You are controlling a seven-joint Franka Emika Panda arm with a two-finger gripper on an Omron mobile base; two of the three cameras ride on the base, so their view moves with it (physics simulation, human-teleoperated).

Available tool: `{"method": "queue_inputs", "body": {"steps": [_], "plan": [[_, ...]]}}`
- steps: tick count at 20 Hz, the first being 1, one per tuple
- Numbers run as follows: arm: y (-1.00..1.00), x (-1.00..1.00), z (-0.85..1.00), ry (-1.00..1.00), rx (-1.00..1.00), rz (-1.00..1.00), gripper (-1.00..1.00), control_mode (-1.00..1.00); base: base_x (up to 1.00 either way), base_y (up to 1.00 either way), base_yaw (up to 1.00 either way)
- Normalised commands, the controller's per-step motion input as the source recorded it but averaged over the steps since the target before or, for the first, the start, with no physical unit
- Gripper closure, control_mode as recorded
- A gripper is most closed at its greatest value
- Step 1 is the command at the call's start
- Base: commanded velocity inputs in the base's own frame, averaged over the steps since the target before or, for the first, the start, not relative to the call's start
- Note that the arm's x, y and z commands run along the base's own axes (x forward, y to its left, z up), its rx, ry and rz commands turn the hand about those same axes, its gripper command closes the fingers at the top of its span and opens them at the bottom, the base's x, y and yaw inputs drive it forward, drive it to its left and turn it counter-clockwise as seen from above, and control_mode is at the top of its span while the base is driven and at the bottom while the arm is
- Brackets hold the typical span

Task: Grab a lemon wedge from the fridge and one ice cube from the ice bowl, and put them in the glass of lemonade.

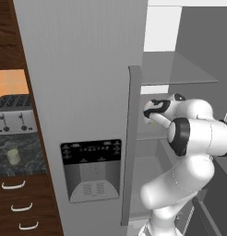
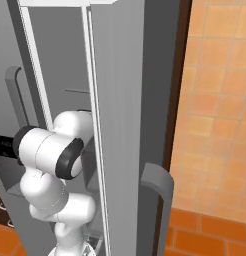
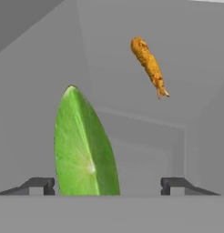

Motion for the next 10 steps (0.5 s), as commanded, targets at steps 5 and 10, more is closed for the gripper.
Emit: {"method": "queue_inputs", "body": {"steps": [5,10], "plan": [[0.00,0.00,-0.23,0.07,-0.01,0.00,-1.00,-1.00,0.00,0.00,0.00],[0.08,0.00,-0.34,0.07,-0.04,0.00,-1.00,-1.00,0.00,0.00,0.00]]}}
